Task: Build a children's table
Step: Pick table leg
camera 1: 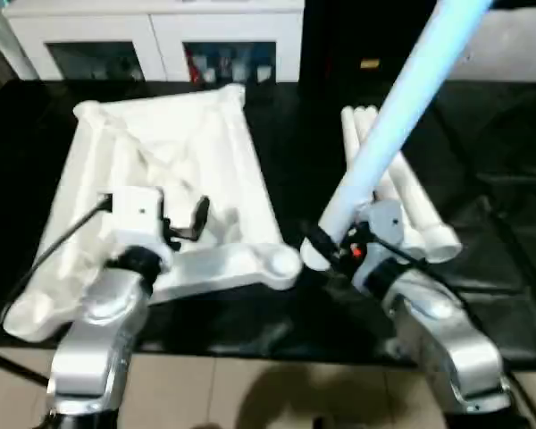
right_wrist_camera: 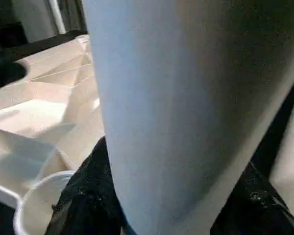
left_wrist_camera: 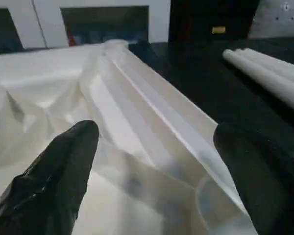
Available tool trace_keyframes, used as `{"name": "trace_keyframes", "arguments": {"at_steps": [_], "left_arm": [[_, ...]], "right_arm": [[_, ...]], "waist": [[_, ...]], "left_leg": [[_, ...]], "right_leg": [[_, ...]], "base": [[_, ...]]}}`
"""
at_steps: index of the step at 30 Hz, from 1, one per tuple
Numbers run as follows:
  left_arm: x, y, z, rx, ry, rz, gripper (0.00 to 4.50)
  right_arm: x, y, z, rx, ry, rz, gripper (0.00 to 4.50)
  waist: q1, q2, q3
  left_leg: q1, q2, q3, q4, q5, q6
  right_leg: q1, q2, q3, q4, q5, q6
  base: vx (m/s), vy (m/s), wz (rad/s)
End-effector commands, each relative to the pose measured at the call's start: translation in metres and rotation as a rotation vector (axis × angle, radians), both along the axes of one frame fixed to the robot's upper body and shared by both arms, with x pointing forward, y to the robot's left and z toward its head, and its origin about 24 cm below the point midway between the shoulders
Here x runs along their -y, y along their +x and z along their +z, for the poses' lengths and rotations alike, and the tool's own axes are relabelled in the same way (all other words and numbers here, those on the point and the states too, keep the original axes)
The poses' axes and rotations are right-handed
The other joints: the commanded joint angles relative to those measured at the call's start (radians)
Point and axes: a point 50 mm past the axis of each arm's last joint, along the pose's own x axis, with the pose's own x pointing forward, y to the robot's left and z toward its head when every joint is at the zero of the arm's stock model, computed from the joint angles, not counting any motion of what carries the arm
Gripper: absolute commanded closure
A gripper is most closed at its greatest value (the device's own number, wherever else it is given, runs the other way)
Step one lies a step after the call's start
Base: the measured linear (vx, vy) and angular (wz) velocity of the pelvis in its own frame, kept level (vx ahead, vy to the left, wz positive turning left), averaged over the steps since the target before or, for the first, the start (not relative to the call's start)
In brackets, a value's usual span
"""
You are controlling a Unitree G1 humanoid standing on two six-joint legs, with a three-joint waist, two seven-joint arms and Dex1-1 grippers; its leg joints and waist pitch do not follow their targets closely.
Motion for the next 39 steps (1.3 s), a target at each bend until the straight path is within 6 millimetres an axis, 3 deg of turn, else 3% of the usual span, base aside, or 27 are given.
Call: {"name": "trace_keyframes", "arguments": {"at_steps": [1, 2, 3, 4, 6, 7, 8, 9, 11, 14, 19, 20, 22, 23, 24, 26, 28, 30, 31, 32, 33, 34, 35, 36, 37, 38, 39], "left_arm": [[-0.007, -0.004, -0.002, -0.009, 0.022, 0.016, 0.19], [-0.008, -0.005, -0.002, -0.008, 0.023, 0.023, 0.19], [-0.009, -0.005, -0.002, -0.006, 0.017, 0.023, 0.19], [-0.011, -0.006, -0.001, -0.005, 0.015, 0.022, 0.19], [-0.012, -0.006, -0.003, -0.019, 0.030, -0.004, 0.19], [-0.012, -0.006, -0.004, -0.025, 0.036, -0.011, 0.19], [-0.012, -0.006, -0.006, -0.041, 0.055, -0.050, 0.19], [-0.013, -0.005, -0.006, -0.050, 0.059, -0.080, 0.19], [-0.013, -0.003, -0.004, -0.053, 0.076, -0.151, 0.04], [-0.011, 0.003, -0.002, -0.070, 0.147, -0.313, 0.00], [-0.012, 0.010, -0.002, -0.111, 0.232, -0.448, 0.00], [-0.013, 0.016, 0.001, -0.118, 0.248, -0.479, 0.00], [-0.013, 0.019, 0.004, -0.104, 0.242, -0.485, 0.00], [-0.013, 0.019, 0.004, -0.100, 0.223, -0.471, 0.00], [-0.013, 0.020, 0.005, -0.098, 0.193, -0.451, 0.00], [-0.009, 0.020, 0.010, -0.050, 0.100, -0.391, 0.00], [-0.008, 0.020, 0.007, -0.035, 0.043, -0.261, 0.00], [-0.008, 0.021, 0.006, -0.028, 0.028, -0.214, 0.00], [-0.005, 0.020, 0.006, -0.011, 0.020, -0.190, 0.00], [0.002, 0.015, 0.007, 0.017, 0.010, -0.196, 0.00], [0.003, 0.013, 0.007, 0.027, 0.028, -0.178, 0.00], [0.003, 0.013, 0.007, 0.028, 0.030, -0.175, 0.00], [0.004, 0.012, 0.007, 0.034, 0.044, -0.156, 0.00], [0.005, 0.009, 0.005, 0.022, 0.034, -0.124, 0.00], [0.005, 0.009, 0.005, 0.022, 0.033, -0.123, 0.00], [0.006, 0.006, 0.004, 0.018, -0.012, -0.111, 0.00], [0.006, 0.004, 0.004, 0.015, -0.032, -0.103, 0.00]], "right_arm": [[-0.005, 0.000, 0.005, 0.021, 0.015, 0.027, 2.61], [-0.005, 0.001, 0.005, 0.021, 0.014, 0.032, 2.61], [-0.006, 0.002, 0.005, 0.022, 0.013, 0.035, 2.61], [-0.006, 0.003, 0.005, 0.025, 0.015, 0.034, 2.61], [-0.006, 0.004, 0.006, 0.033, 0.020, 0.021, 2.61], [-0.005, 0.005, 0.006, 0.035, 0.021, 0.017, 2.61], [-0.003, 0.006, 0.008, 0.052, 0.027, 0.001, 2.61], [-0.001, 0.007, 0.009, 0.043, 0.051, -0.010, 2.61], [0.001, 0.008, 0.011, 0.024, 0.095, 0.010, 2.61], [0.002, 0.008, 0.012, 0.031, 0.090, 0.032, 2.61], [0.004, 0.010, 0.015, 0.067, 0.077, 0.028, 2.61], [0.004, 0.012, 0.015, 0.073, 0.079, 0.024, 2.61], [0.004, 0.012, 0.015, 0.060, 0.091, 0.020, 2.61], [0.005, 0.011, 0.015, 0.055, 0.091, 0.012, 2.61], [0.006, 0.010, 0.015, 0.056, 0.088, 0.002, 2.61], [0.009, 0.008, 0.012, 0.032, 0.077, -0.047, 2.61], [0.008, 0.004, 0.010, 0.004, 0.086, -0.054, 2.61], [0.007, 0.003, 0.008, -0.010, 0.086, -0.055, 2.61], [0.006, 0.002, 0.006, -0.022, 0.095, -0.059, 2.61], [0.005, 0.001, 0.006, -0.019, 0.112, -0.072, 2.61], [0.004, 0.001, 0.007, -0.008, 0.116, -0.077, 2.61], [0.004, 0.001, 0.007, -0.006, 0.116, -0.078, 2.61], [0.004, 0.000, 0.008, 0.001, 0.117, -0.083, 2.61], [0.005, 0.000, 0.009, 0.014, 0.104, -0.093, 2.61], [0.005, 0.000, 0.009, 0.014, 0.104, -0.093, 2.61], [0.005, -0.001, 0.009, 0.016, 0.102, -0.096, 2.61], [0.005, -0.001, 0.008, 0.006, 0.110, -0.095, 2.61]], "waist": [[0.019, -0.013, -0.068], [0.014, 0.001, -0.063], [0.009, 0.000, -0.053], [0.005, 0.007, -0.040], [0.003, 0.007, -0.021], [0.002, 0.005, -0.015], [0.001, 0.002, -0.008], [-0.004, -0.004, -0.004], [-0.001, -0.005, -0.012], [0.004, -0.001, -0.020], [0.006, 0.000, -0.025], [0.006, 0.013, -0.029], [0.007, 0.007, -0.037], [0.009, 0.020, -0.047], [0.009, 0.014, -0.055], [0.011, 0.009, -0.065], [0.012, 0.008, -0.062], [0.020, 0.002, -0.060], [0.039, -0.006, -0.058], [0.041, -0.020, -0.049], [0.076, -0.018, -0.042], [0.079, -0.021, -0.034], [0.075, -0.006, -0.023], [0.052, 0.018, -0.035], [0.023, 0.020, -0.020], [0.010, 0.051, -0.029], [-0.012, 0.059, -0.039]], "left_leg": [[-0.032, 0.031, 0.002, -0.059, 0.284, 0.007], [-0.018, 0.059, -0.005, -0.077, 0.242, 0.006], [-0.011, 0.082, -0.011, -0.098, 0.157, -0.008], [0.002, 0.096, -0.006, -0.110, 0.037, -0.012], [0.023, 0.107, 0.006, -0.126, -0.160, -0.024], [0.025, 0.106, 0.009, -0.131, -0.215, -0.034], [0.038, 0.105, 0.013, -0.133, -0.307, -0.057], [0.036, 0.100, 0.014, -0.138, -0.335, -0.069], [0.032, 0.101, 0.012, -0.143, -0.293, -0.064], [0.020, 0.104, 0.015, -0.150, -0.199, -0.053], [0.015, 0.103, 0.020, -0.153, -0.206, -0.056], [0.014, 0.103, 0.021, -0.151, -0.183, -0.057], [0.012, 0.100, 0.024, -0.145, -0.135, -0.050], [0.005, 0.102, 0.025, -0.138, -0.048, -0.042], [-0.004, 0.101, 0.026, -0.129, 0.059, -0.025], [-0.011, 0.095, 0.031, -0.118, 0.185, 0.013], [-0.018, 0.092, 0.038, -0.111, 0.190, 0.078], [-0.034, 0.083, 0.041, -0.097, 0.134, 0.145], [0.017, 0.072, 0.083, -0.051, -0.013, 0.049], [-0.014, 0.062, 0.071, -0.036, -0.053, 0.023], [-0.051, 0.057, 0.032, 0.022, -0.079, -0.014], [-0.053, 0.061, 0.009, 0.038, -0.084, -0.029], [-0.047, 0.066, -0.019, 0.001, -0.059, -0.073], [-0.008, 0.073, 0.002, -0.109, -0.049, -0.127], [0.012, 0.103, -0.004, -0.148, -0.115, -0.149], [0.021, 0.149, -0.056, -0.191, -0.258, -0.152], [0.035, 0.180, -0.084, -0.194, -0.252, -0.179]], "right_leg": [[0.123, -0.049, 0.049, -0.050, 0.980, -0.123], [0.109, -0.043, 0.038, -0.066, 0.767, -0.149], [0.105, -0.045, 0.027, -0.086, 0.475, -0.189], [0.089, -0.049, 0.026, -0.111, 0.191, -0.240], [0.074, -0.058, 0.031, -0.149, -0.147, -0.261], [0.069, -0.056, 0.030, -0.156, -0.239, -0.248], [0.053, -0.058, 0.028, -0.174, -0.412, -0.198], [0.053, -0.060, 0.026, -0.181, -0.496, -0.155], [0.056, -0.063, 0.027, -0.182, -0.480, -0.128], [0.065, -0.062, 0.029, -0.171, -0.313, -0.162], [0.061, -0.064, 0.031, -0.168, -0.297, -0.188], [0.062, -0.063, 0.031, -0.165, -0.255, -0.203], [0.066, -0.062, 0.032, -0.159, -0.194, -0.223], [0.073, -0.065, 0.031, -0.149, -0.076, -0.249], [0.082, -0.062, 0.028, -0.133, 0.073, -0.278], [0.088, -0.059, 0.026, -0.118, 0.242, -0.312], [0.088, -0.068, 0.028, -0.121, 0.255, -0.334], [0.109, -0.110, 0.051, -0.145, 0.168, -0.348], [0.075, -0.087, 0.145, -0.191, -0.014, -0.343], [0.113, -0.101, 0.185, -0.203, -0.089, -0.353], [0.149, -0.154, 0.261, -0.226, -0.212, -0.357], [0.134, -0.159, 0.277, -0.236, -0.264, -0.350], [0.102, -0.094, 0.247, -0.224, -0.328, -0.319], [0.058, 0.017, 0.152, -0.179, -0.272, -0.226], [0.004, 0.084, 0.106, -0.147, -0.251, -0.161], [0.018, 0.045, 0.056, -0.092, -0.108, -0.137], [0.023, 0.029, 0.027, -0.076, 0.011, -0.113]], "base": [[-0.033, -0.057, 0.03], [-0.073, -0.037, 0.04], [-0.101, -0.041, -0.05], [-0.101, -0.041, -0.05], [-0.107, -0.007, 0.07], [-0.109, 0.007, 0.11], [-0.098, 0.007, 0.08], [-0.089, 0.008, 0.01], [-0.086, 0.011, -0.01], [-0.040, 0.007, 0.00], [0.000, 0.000, 0.00], [0.000, 0.000, 0.00], [0.000, 0.000, 0.00], [0.000, 0.000, 0.00], [0.054, -0.010, -0.01], [0.027, -0.005, 0.00], [0.000, 0.000, 0.00], [0.000, 0.000, 0.00], [0.000, 0.000, 0.00], [-0.012, 0.045, -0.36], [-0.015, 0.098, -0.68], [-0.015, 0.098, -0.68], [-0.032, 0.144, -0.72], [-0.043, 0.173, -0.61], [-0.043, 0.173, -0.61], [-0.017, 0.182, -0.20], [-0.017, 0.155, 0.05]]}}
